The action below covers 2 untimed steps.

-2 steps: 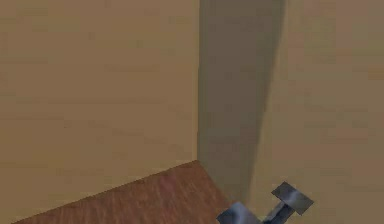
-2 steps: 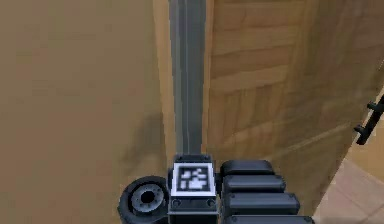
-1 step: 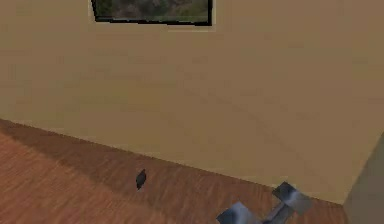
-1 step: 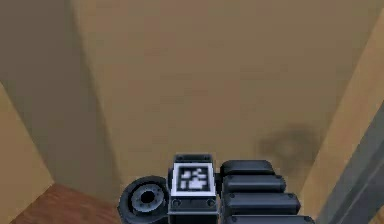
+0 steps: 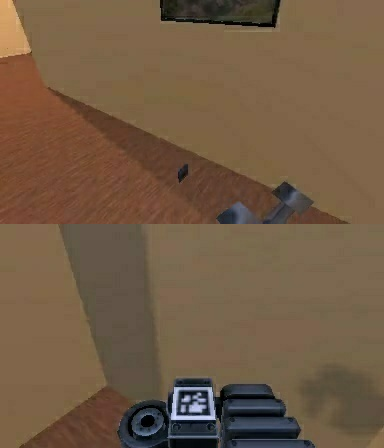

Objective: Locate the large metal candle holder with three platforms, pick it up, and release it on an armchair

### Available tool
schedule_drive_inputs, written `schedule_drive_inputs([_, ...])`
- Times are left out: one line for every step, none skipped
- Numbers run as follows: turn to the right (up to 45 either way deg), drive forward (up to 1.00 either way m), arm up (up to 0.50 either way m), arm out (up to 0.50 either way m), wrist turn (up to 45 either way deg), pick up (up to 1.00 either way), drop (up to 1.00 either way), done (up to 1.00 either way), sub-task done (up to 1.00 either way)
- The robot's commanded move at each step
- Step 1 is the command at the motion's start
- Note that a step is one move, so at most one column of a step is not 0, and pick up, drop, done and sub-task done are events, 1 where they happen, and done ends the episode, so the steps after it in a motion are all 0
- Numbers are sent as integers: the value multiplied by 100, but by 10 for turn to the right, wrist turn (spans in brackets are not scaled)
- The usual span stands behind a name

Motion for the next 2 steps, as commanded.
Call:
schedule_drive_inputs([0,50,0,0,0,0,0,0,0])
schedule_drive_inputs([-450,0,0,0,0,0,0,0,0])
